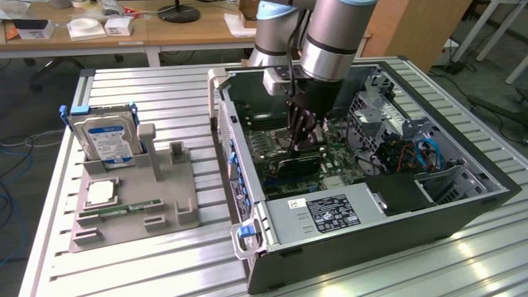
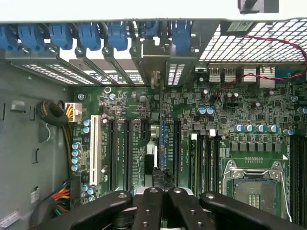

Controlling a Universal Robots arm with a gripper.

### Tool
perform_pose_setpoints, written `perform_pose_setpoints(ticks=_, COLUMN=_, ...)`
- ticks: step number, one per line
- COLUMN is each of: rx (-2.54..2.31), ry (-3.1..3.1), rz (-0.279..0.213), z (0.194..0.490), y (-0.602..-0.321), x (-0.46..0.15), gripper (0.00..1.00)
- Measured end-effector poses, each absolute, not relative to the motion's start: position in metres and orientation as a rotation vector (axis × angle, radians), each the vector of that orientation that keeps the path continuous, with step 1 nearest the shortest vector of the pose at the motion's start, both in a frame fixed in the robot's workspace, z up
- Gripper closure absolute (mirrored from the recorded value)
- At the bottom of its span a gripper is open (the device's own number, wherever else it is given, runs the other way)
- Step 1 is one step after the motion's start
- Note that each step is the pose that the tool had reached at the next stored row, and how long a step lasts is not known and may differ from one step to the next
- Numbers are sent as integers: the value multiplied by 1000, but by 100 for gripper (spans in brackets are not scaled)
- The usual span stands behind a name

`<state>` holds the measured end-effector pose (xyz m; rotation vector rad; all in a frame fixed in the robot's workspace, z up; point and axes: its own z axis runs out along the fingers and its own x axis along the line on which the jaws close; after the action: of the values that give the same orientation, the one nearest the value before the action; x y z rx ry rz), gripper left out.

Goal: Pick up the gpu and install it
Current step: 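Press down on the gpu until it lock into place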

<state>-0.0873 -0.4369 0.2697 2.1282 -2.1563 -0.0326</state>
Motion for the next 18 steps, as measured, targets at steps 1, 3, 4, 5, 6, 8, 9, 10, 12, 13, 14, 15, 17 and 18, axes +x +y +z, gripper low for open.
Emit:
perform_pose_setpoints(ticks=1, rx=2128, ry=-2156, rz=-32, z=270, y=-437, x=-87, gripper=90)
perform_pose_setpoints(ticks=3, rx=2128, ry=-2157, rz=-32, z=270, y=-437, x=-87, gripper=90)
perform_pose_setpoints(ticks=4, rx=2128, ry=-2156, rz=-30, z=268, y=-437, x=-89, gripper=90)
perform_pose_setpoints(ticks=5, rx=2125, ry=-2154, rz=-25, z=265, y=-437, x=-89, gripper=90)
perform_pose_setpoints(ticks=6, rx=2123, ry=-2152, rz=-21, z=261, y=-437, x=-90, gripper=90)
perform_pose_setpoints(ticks=8, rx=2121, ry=-2150, rz=-19, z=259, y=-437, x=-91, gripper=90)
perform_pose_setpoints(ticks=9, rx=2122, ry=-2151, rz=-20, z=259, y=-437, x=-91, gripper=90)
perform_pose_setpoints(ticks=10, rx=2124, ry=-2153, rz=-21, z=261, y=-437, x=-91, gripper=90)
perform_pose_setpoints(ticks=12, rx=2123, ry=-2153, rz=-19, z=269, y=-437, x=-91, gripper=90)
perform_pose_setpoints(ticks=13, rx=2123, ry=-2152, rz=-19, z=272, y=-437, x=-91, gripper=90)
perform_pose_setpoints(ticks=14, rx=2123, ry=-2153, rz=-18, z=272, y=-437, x=-91, gripper=90)
perform_pose_setpoints(ticks=15, rx=2124, ry=-2154, rz=-17, z=272, y=-437, x=-92, gripper=90)
perform_pose_setpoints(ticks=17, rx=2124, ry=-2154, rz=-16, z=272, y=-437, x=-97, gripper=90)
perform_pose_setpoints(ticks=18, rx=2124, ry=-2154, rz=-15, z=272, y=-437, x=-100, gripper=90)
